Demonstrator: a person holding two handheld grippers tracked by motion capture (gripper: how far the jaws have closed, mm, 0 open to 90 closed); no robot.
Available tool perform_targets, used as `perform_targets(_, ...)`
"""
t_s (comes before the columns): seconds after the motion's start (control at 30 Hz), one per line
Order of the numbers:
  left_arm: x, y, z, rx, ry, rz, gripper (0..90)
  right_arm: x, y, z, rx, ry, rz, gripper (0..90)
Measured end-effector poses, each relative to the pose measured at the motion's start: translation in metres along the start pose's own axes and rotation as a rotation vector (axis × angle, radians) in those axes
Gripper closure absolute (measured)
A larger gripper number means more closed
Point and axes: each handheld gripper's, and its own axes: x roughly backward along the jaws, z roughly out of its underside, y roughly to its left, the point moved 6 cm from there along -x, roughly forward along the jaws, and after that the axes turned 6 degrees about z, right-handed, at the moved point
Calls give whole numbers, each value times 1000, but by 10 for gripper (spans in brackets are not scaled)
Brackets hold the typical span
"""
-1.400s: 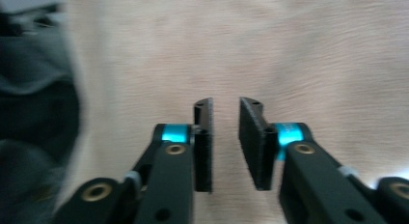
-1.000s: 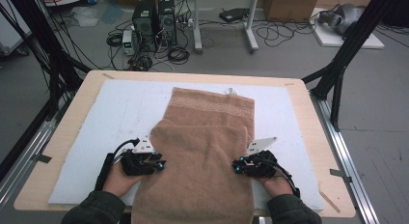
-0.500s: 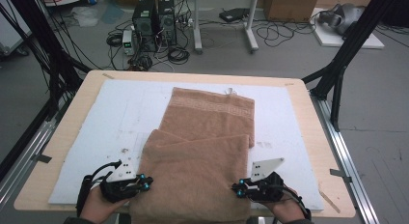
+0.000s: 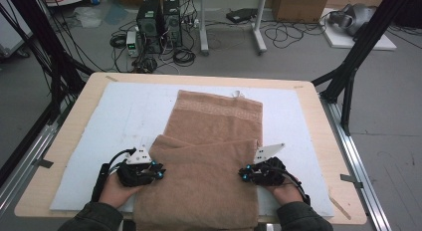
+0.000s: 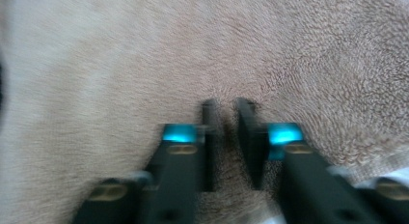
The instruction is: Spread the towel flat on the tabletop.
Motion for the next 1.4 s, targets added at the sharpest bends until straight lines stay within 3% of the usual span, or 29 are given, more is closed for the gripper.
perform_targets(0.17, 11, -20, 5, -52, -17, 9, 854, 10, 18, 4, 29, -1, -32, 866)
perform_targets(0.3, 24, -48, 17, -66, -51, 54, 855, 25, 42, 10, 58, 5, -57, 865)
perform_targets(0.4, 33, -63, 20, -92, -65, 80, 790, 38, 62, 13, 82, -7, -93, 838)
perform_targets(0.47, 36, -61, 14, -103, -66, 73, 702, 45, 63, 11, 78, -34, -86, 795)
perform_targets(0.57, 31, -43, 1, -103, -63, 31, 657, 49, 50, 6, 66, -43, -32, 736)
perform_targets(0.6, 27, -35, -2, -100, -55, 24, 641, 48, 44, 5, 63, -42, -17, 716)
perform_targets(0.7, 13, -15, 0, -57, -20, -3, 590, 34, 34, 5, 51, -24, -33, 672)
perform_targets(0.77, 7, -8, 8, -49, 12, 0, 633, 22, 30, 7, 41, 0, -40, 667)
perform_targets(0.8, 8, -7, 10, -56, -17, -1, 713, 16, 29, 8, 41, 8, -47, 678)
perform_targets(0.87, 13, -6, 14, -45, -21, -21, 867, 9, 30, 9, 45, 9, -56, 758)
perform_targets(0.9, 14, -6, 16, -48, -23, -32, 882, 8, 30, 9, 39, 0, -70, 826)
perform_targets(1.1, 22, -16, 25, -49, -40, -83, 897, 9, 35, 9, 42, 4, -100, 875)
perform_targets(1.4, 36, -34, 39, -40, -50, -64, 898, 19, 47, 16, 46, -5, -136, 894)
